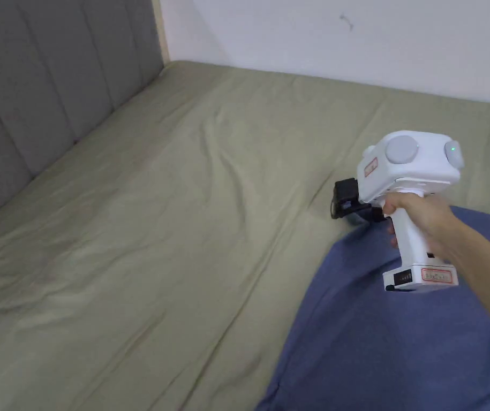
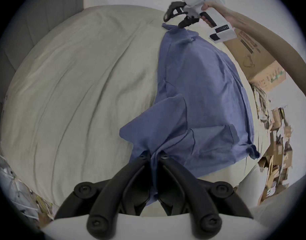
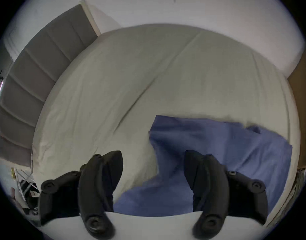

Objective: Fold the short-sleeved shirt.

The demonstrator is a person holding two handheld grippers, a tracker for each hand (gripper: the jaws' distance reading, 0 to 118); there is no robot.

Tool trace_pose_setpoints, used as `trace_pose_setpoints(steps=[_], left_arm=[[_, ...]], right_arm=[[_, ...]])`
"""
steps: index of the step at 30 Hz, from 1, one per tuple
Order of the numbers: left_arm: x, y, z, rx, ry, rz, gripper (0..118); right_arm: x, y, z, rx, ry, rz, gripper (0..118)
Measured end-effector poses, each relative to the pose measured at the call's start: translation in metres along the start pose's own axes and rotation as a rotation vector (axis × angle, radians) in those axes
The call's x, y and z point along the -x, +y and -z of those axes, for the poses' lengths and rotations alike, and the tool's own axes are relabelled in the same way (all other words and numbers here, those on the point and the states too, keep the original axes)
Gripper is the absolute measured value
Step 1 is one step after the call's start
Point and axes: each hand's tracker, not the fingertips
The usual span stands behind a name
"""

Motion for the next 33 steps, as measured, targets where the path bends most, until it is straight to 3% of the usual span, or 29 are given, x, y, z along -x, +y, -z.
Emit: trace_pose_setpoints(steps=[1, 3, 4, 6, 9, 16, 23, 28, 33], left_arm=[[0.001, -0.001, 0.001, 0.01, 0.01, -0.007, 5], [0.001, -0.001, 0.001, 0.009, -0.002, -0.005, 5], [0.0, 0.0, 0.001, 0.015, 0.0, 0.0, 5], [-0.005, 0.003, -0.001, 0.015, 0.01, 0.026, 5], [-0.006, 0.005, -0.001, 0.012, 0.005, 0.023, 5], [-0.013, 0.009, -0.022, -0.033, 0.006, 0.009, 5], [-0.035, 0.037, -0.069, -0.218, 0.036, 0.06, 5], [-0.058, 0.089, -0.12, -0.41, 0.079, 0.103, 5], [-0.093, 0.15, -0.18, -0.572, 0.085, 0.191, 5]], right_arm=[[0.0, -0.002, 0.01, 0.018, -0.017, -0.004, 64], [0.001, -0.01, 0.028, 0.061, -0.163, -0.012, 23], [0.0, -0.013, 0.028, 0.023, -0.111, -0.011, 20], [0.001, -0.014, 0.02, -0.025, -0.066, 0.027, 1], [-0.001, -0.014, 0.005, -0.018, -0.083, -0.003, 0], [-0.019, -0.005, -0.096, -0.156, -0.053, 0.032, 0], [-0.064, -0.02, -0.267, -0.352, -0.124, 0.044, 0], [-0.109, -0.053, -0.39, -0.521, -0.154, 0.15, 0], [-0.136, -0.089, -0.487, -0.646, -0.232, 0.175, 0]])
